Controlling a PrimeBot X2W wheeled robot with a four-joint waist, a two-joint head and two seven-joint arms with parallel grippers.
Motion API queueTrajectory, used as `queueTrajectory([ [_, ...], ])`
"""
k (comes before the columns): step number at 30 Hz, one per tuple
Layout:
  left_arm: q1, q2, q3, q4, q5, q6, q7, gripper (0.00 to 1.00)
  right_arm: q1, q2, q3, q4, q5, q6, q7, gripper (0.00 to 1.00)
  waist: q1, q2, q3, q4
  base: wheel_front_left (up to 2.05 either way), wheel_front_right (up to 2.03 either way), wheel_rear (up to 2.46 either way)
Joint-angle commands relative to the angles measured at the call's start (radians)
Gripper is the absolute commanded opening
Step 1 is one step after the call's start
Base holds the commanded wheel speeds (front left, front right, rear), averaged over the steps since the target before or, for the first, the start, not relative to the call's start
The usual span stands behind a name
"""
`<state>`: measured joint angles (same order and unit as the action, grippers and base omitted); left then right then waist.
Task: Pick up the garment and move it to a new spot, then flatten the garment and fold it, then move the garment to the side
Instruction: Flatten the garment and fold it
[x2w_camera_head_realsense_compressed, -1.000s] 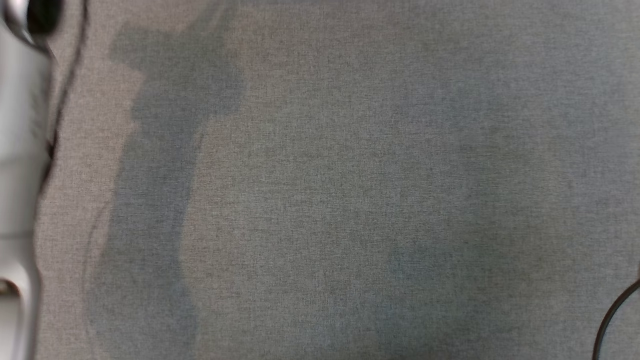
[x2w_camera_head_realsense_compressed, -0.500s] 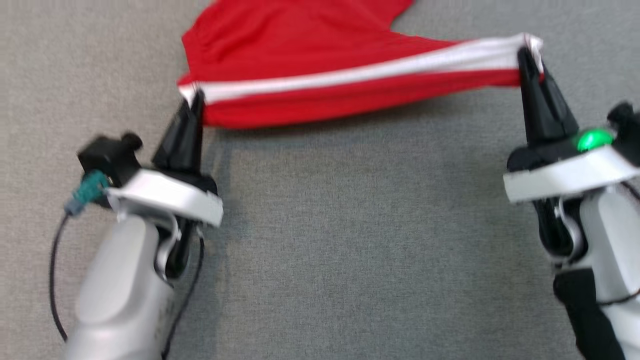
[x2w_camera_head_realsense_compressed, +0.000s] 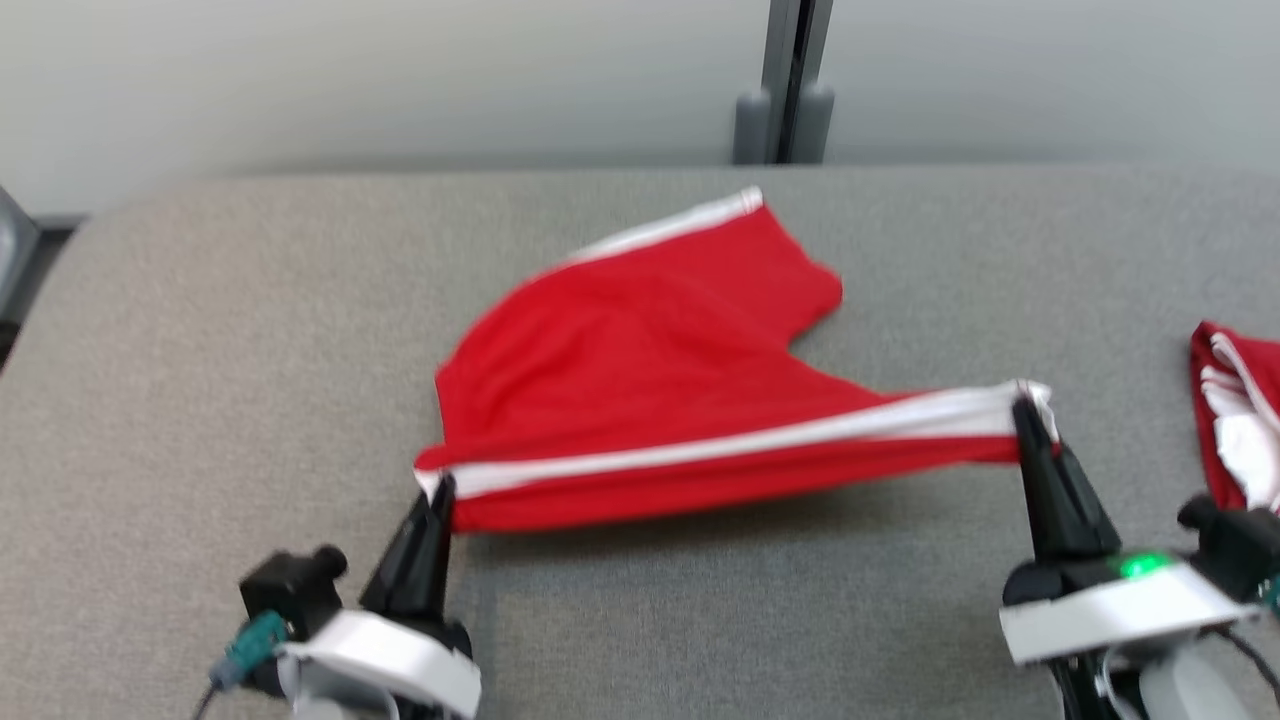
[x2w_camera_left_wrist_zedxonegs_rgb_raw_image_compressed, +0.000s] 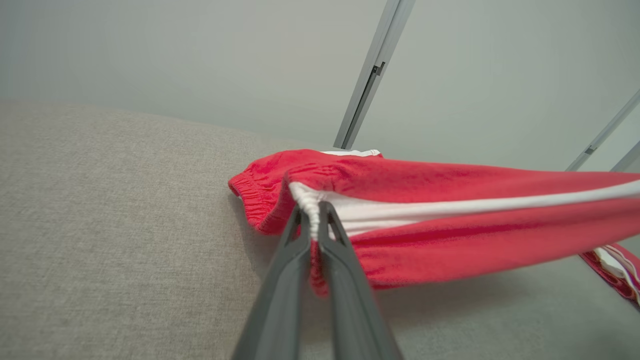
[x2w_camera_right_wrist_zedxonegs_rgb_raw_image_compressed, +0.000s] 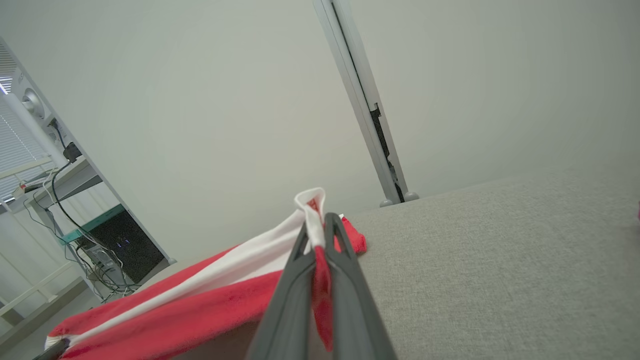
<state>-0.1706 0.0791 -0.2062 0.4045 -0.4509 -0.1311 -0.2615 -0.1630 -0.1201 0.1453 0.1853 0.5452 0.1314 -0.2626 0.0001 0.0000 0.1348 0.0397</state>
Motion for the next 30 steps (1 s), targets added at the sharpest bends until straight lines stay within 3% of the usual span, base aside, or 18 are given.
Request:
queueTrajectory([
  [1,0.055,0.008,0.005,-0.008,0.008,0.001,-0.005,0.0,0.062,0.004,-0.032,-0.016,0.023,-0.002,-0.003,0.0,-0.0001,0.0,-0.109,0.007,0.0,0.0,0.0],
  [8,0.159,0.001,-0.02,-0.057,0.008,0.001,-0.005,0.0,0.164,0.017,-0.013,-0.053,0.035,-0.002,-0.003,0.0,-0.0001,0.0,-0.151,0.005,0.0,0.0,0.0],
  [14,0.144,-0.002,-0.027,-0.075,0.015,0.001,-0.005,0.0,0.141,0.017,-0.008,-0.042,0.023,-0.001,-0.003,0.0,-0.0001,0.0,-0.126,0.028,0.0,0.0,0.0],
  [19,0.05,-0.007,-0.049,-0.054,0.016,0.001,-0.005,0.0,0.028,0.004,0.0,0.032,0.011,-0.001,-0.003,0.0,-0.0001,0.0,-0.06,0.061,0.0,0.0,0.0],
  [30,-0.2,-0.022,-0.08,0.111,0.027,0.001,-0.004,0.0,-0.346,-0.047,0.053,0.35,-0.065,-0.001,0.005,0.0,-0.0001,0.0,0.094,0.126,0.0,0.0,0.0],
])
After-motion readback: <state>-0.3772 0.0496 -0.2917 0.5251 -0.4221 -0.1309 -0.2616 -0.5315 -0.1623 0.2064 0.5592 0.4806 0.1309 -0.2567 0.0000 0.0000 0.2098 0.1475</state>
